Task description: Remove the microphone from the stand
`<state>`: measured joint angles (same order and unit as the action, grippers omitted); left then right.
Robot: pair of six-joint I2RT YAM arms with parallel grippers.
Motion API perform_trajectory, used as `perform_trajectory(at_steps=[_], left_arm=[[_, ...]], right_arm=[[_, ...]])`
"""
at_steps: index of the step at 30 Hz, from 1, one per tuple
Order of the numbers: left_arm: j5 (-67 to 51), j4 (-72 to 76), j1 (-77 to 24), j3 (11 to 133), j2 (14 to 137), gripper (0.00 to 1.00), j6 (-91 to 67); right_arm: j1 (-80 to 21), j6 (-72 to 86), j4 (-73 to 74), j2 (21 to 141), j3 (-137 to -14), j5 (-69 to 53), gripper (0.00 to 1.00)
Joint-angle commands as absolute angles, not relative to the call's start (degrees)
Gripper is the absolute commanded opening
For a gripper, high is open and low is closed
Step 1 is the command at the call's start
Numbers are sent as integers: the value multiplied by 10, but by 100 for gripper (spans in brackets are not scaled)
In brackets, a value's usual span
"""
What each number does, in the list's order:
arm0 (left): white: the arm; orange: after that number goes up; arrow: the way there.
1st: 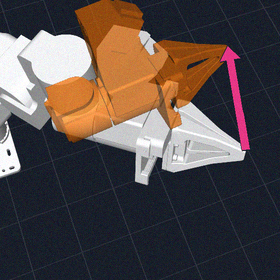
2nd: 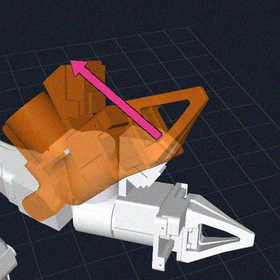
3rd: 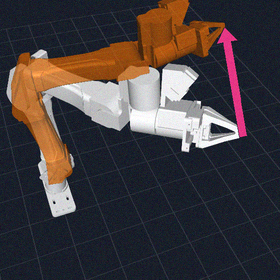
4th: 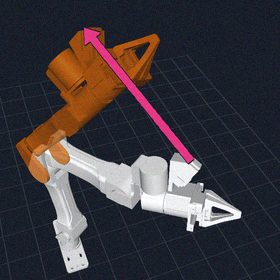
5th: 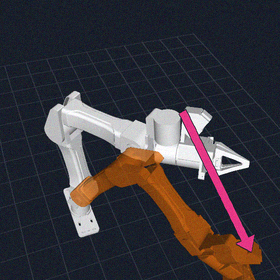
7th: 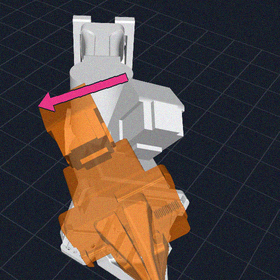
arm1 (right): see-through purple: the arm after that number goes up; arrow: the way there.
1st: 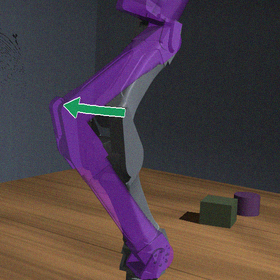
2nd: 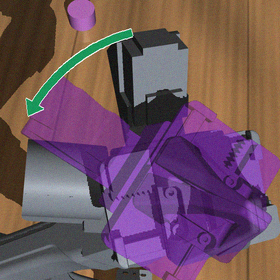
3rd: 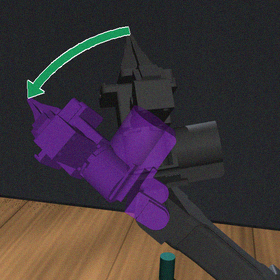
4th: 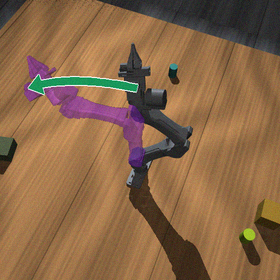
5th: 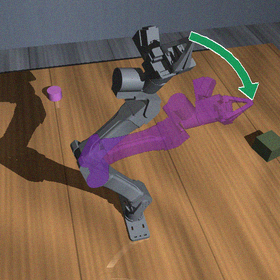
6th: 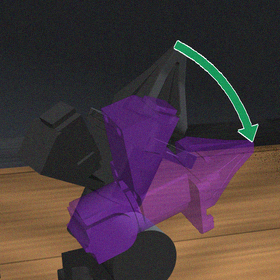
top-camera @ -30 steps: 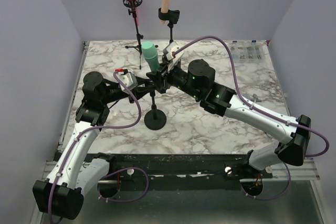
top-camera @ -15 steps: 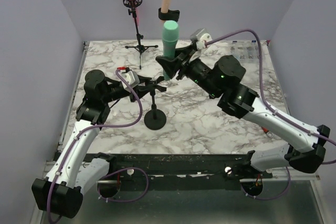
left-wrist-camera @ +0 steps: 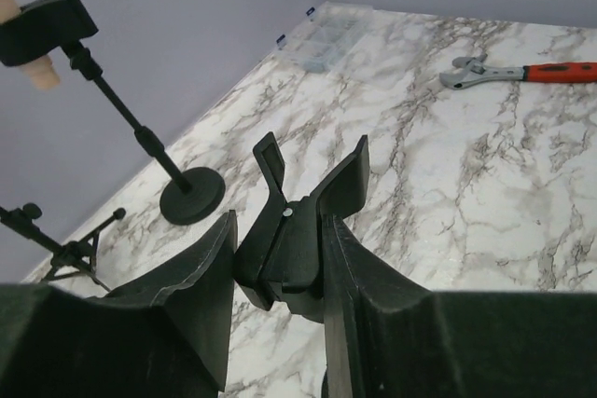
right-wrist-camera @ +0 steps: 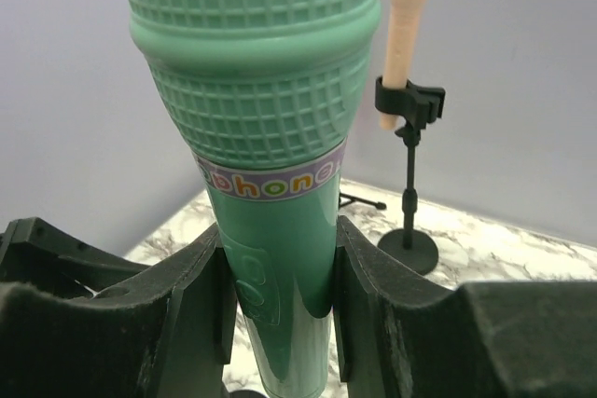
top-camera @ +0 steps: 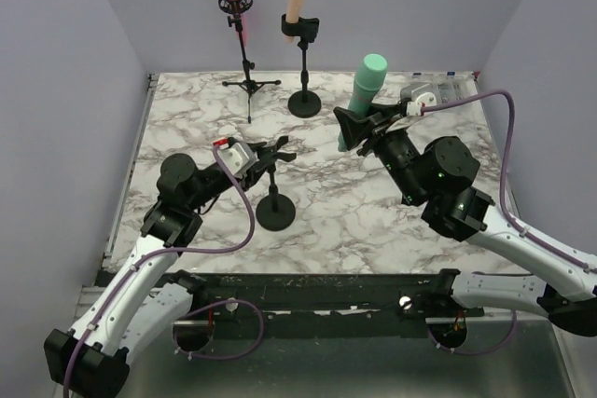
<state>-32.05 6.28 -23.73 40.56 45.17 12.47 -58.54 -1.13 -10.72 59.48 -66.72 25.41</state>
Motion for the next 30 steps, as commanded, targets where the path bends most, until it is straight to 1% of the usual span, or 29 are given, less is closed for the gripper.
perform_trajectory(at_steps=[1, 6, 10, 18, 28, 29, 30], left_arm=[[-217, 17, -244, 338, 465, 0, 76], [-145, 16, -285, 310, 491, 0, 68], [-142, 44, -285, 297, 503, 0, 47], [-113, 49, -301, 290, 524, 0, 36], [-93, 52, -321, 285, 506, 0, 37], [-92, 50, -323, 286, 502, 2, 38], [-93, 51, -324, 285, 497, 9, 36]], right_arm=[[-589, -22, -127, 574, -644, 302, 1], [-589, -20, -131, 579, -640, 296, 1], [-589, -19, -133, 582, -633, 296, 1], [-589, -21, -129, 565, -622, 305, 1], [-589, -19, -128, 560, -613, 312, 1], [-589, -19, -127, 561, -611, 313, 1], [-589, -19, -127, 562, -610, 315, 1]])
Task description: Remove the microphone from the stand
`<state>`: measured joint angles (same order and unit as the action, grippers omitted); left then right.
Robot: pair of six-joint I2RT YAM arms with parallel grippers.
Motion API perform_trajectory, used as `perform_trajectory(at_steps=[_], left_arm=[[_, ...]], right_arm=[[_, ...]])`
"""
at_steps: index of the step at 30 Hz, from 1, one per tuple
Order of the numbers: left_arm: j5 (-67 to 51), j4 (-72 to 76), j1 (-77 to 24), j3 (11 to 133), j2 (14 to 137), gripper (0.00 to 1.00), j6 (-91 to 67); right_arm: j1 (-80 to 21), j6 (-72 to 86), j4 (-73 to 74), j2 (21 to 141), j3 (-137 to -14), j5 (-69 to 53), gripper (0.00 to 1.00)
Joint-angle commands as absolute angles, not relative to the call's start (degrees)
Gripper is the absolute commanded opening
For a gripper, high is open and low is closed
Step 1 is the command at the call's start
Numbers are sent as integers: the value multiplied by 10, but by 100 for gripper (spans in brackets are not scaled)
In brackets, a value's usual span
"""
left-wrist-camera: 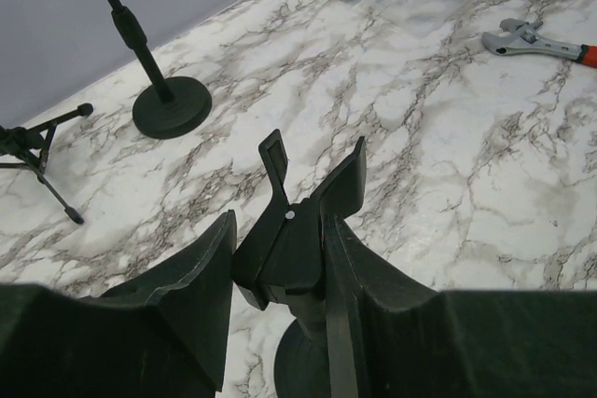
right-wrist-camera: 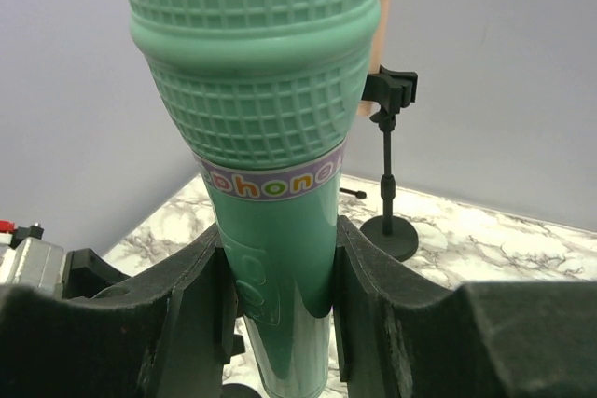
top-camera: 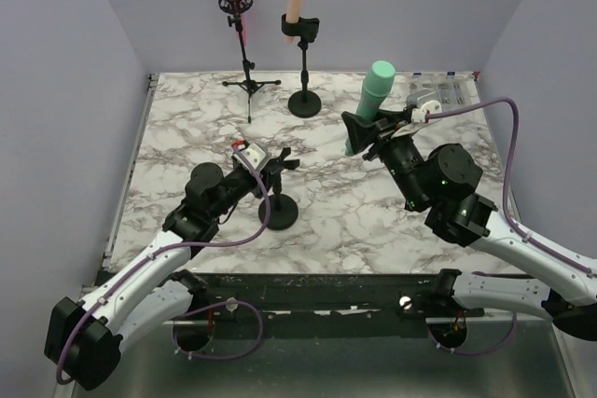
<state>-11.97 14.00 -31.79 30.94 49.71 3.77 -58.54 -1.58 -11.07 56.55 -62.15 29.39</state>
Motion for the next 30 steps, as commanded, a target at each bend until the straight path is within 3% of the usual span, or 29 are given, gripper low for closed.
perform_trajectory(at_steps=[1, 4, 6, 9, 19, 25, 30], left_arm=[[-95, 53, -325, 285, 492, 19, 35], [-90, 63, -327, 282, 475, 53, 27], [-93, 67, -327, 284, 462, 81, 22], [-126, 65, -327, 290, 442, 98, 22], [-134, 49, -326, 386, 367, 98, 29], [18, 7, -325, 516, 417, 98, 33], [54, 49, -326, 481, 405, 98, 75]], right_arm=[[-589, -20, -127, 563, -609, 319, 1], [-589, -24, -125, 568, -604, 330, 1], [-589, -25, -124, 572, -602, 338, 1], [-588, -24, -121, 576, -593, 347, 1], [-588, 29, -60, 608, -542, 386, 1], [-576, 79, -1, 663, -506, 443, 1], [-495, 166, 97, 710, -506, 392, 1]])
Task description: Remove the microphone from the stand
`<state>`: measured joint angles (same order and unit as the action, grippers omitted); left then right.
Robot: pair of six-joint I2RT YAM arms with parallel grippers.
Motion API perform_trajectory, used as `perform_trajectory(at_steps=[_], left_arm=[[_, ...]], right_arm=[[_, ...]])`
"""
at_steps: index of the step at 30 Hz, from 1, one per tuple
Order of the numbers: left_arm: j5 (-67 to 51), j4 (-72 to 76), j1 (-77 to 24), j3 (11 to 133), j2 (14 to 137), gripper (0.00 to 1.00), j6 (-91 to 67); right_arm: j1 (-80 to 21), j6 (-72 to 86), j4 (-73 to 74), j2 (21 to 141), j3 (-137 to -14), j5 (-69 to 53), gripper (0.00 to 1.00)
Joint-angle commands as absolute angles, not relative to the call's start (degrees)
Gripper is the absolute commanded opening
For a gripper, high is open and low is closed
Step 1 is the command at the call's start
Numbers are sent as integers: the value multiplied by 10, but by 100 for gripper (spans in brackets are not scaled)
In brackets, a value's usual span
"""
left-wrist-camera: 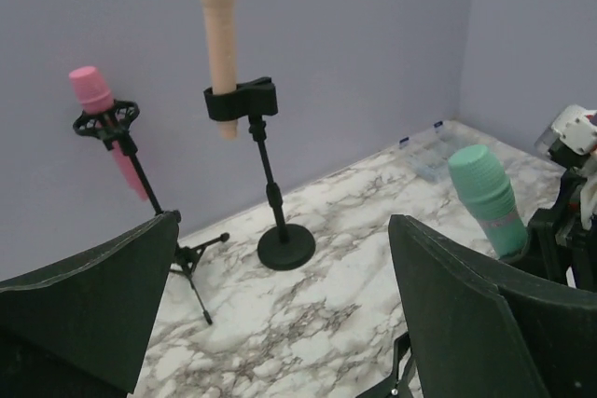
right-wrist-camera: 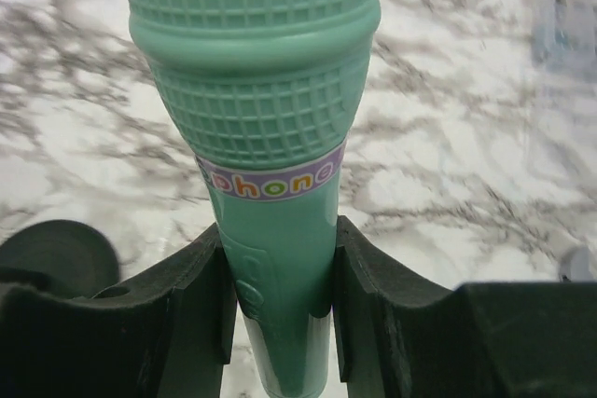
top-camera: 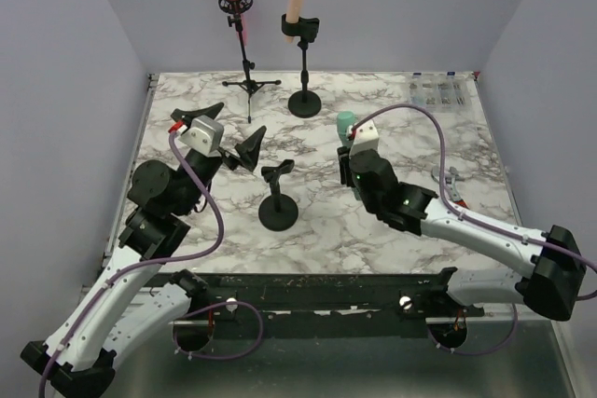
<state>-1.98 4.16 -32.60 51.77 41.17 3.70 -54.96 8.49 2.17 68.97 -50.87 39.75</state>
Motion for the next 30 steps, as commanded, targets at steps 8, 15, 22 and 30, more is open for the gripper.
perform_trajectory(at_steps=[8, 15, 22, 30], left_arm=[[40, 77, -331, 409, 340, 98, 78], [57, 92, -343, 393, 306, 98, 100], [65, 95, -365, 390, 296, 98, 114], [73, 103, -379, 383, 289, 98, 121]], right_arm=[[-394, 215, 181, 834, -553, 317, 1], [-322, 224, 243, 971, -656, 342, 1], [-226, 199, 246, 1099, -747, 316, 1], [-190, 99, 241, 1214, -883, 355, 4]])
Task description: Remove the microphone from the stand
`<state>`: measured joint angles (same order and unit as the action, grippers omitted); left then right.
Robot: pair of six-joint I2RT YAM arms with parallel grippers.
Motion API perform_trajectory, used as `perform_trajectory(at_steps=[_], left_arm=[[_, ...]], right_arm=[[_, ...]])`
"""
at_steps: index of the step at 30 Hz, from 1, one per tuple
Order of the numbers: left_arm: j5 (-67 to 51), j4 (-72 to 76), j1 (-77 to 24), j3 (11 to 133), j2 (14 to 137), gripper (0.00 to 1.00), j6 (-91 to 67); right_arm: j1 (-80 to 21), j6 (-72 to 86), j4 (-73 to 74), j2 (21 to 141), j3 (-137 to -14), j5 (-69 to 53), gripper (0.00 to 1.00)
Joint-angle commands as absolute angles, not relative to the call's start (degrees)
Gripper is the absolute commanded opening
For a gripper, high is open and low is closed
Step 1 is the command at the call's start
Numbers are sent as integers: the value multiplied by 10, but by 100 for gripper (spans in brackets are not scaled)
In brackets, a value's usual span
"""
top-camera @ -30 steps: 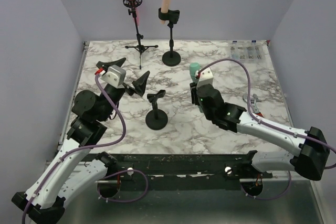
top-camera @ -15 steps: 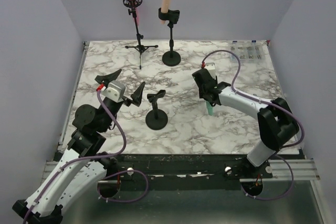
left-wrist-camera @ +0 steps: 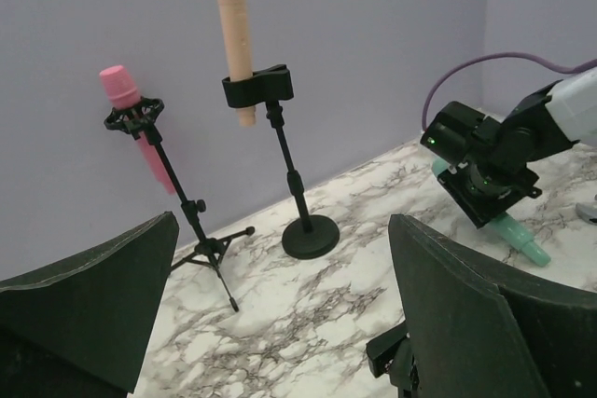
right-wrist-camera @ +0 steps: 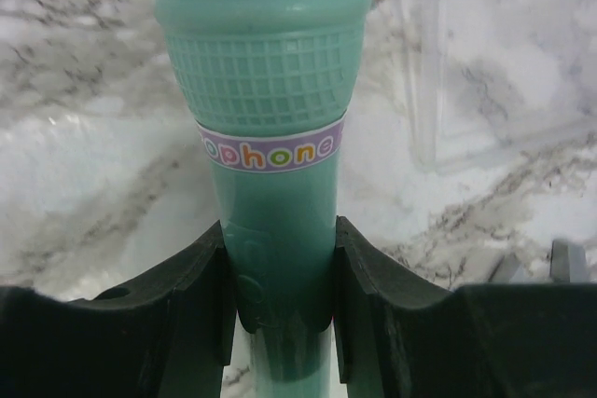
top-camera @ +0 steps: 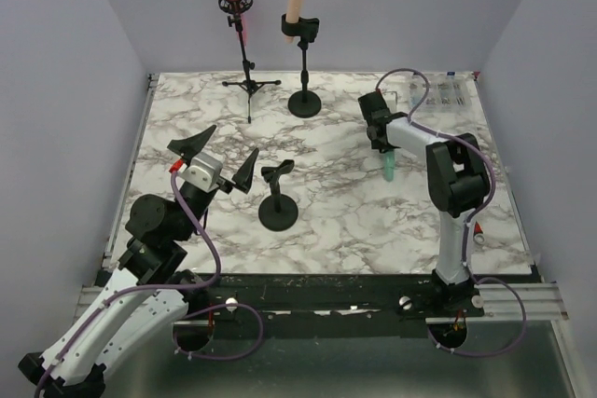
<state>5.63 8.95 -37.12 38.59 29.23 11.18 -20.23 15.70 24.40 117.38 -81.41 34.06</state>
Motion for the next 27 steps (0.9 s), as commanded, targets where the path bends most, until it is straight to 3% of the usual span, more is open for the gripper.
perform_trajectory(at_steps=[1, 6, 10, 20, 27], left_arm=[[73, 103, -380, 383, 290, 98, 122], [76, 104, -385, 380, 297, 98, 127], [77, 103, -385, 380, 304, 98, 131], [79, 103, -386, 379, 326, 98, 133], [81, 98, -387, 383, 332, 98, 141]], right_arm=[[-182, 92, 236, 1227, -904, 349, 5], [-147, 81, 257, 1291, -1001, 290, 5], [-137, 53, 249, 1328, -1042, 283, 14], [-123, 9, 249, 1417, -1163, 239, 21], [-119, 23, 257, 1453, -1203, 226, 37]])
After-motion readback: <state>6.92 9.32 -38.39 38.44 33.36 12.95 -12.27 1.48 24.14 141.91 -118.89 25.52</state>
